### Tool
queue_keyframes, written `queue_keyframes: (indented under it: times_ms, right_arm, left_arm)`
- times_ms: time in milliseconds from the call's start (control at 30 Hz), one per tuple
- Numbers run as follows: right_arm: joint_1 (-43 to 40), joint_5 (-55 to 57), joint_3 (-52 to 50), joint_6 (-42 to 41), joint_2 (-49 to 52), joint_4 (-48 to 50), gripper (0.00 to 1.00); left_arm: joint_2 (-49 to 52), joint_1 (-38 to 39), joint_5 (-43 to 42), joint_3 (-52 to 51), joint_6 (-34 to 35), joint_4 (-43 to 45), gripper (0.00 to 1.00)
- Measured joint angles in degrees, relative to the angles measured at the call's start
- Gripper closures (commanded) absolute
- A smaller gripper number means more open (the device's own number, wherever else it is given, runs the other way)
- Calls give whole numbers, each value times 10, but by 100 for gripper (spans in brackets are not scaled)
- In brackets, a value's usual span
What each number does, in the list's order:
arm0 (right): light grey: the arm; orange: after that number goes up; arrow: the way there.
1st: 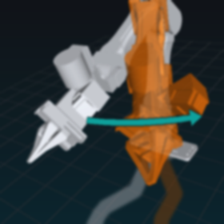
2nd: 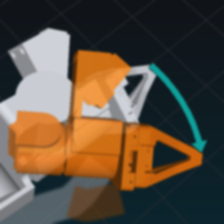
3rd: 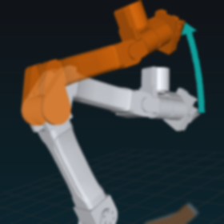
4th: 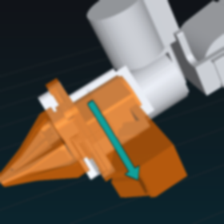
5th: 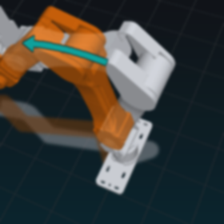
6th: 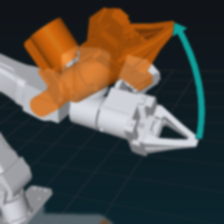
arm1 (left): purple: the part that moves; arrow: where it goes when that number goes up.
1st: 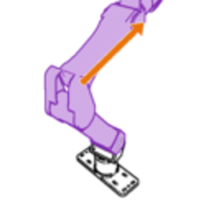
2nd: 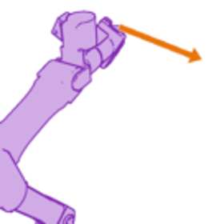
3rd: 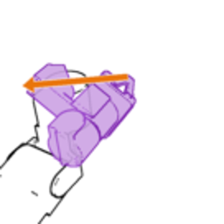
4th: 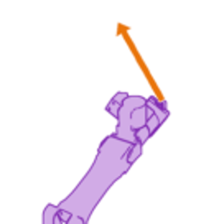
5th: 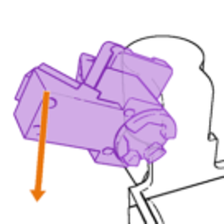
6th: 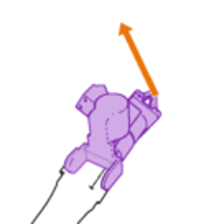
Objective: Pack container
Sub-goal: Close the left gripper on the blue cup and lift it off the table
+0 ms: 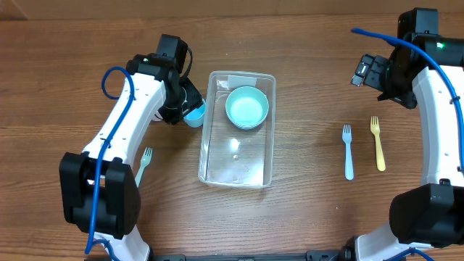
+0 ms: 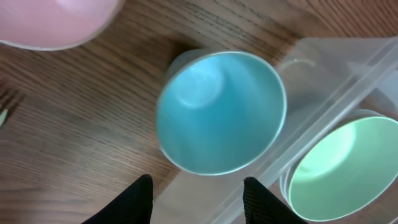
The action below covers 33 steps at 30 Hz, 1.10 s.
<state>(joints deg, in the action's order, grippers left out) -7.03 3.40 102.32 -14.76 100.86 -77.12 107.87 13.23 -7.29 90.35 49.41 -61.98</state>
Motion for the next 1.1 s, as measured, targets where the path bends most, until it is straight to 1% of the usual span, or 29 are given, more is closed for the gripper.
queue_keyframes:
  times_ms: [100, 200, 367, 467, 567, 900, 1000, 1100]
  right_arm:
    - [0, 0, 0, 0, 0, 0, 0]
    - [0, 0, 0, 0, 0, 0, 0]
    - [0, 0, 0, 0, 0, 0, 0]
    - [0, 0, 0, 0, 0, 0, 0]
    - [0, 0, 0, 0, 0, 0, 0]
    - [0, 0, 0, 0, 0, 0, 0]
    - [0, 0, 0, 0, 0, 0, 0]
    - [0, 0, 0, 0, 0, 0, 0]
  left_arm:
    - [0, -6, 0, 0, 0, -4, 54]
    - [0, -12, 3, 0, 0, -6, 57]
    - [0, -14, 15, -6, 4, -9, 59]
    - [0, -14, 26, -29, 9, 8, 59]
    - [0, -14, 33, -52, 13, 37, 63]
    - [0, -14, 47, -73, 14, 80, 63]
    - [0, -14, 51, -75, 14, 81, 71]
    - [0, -14, 54, -75, 14, 87, 73]
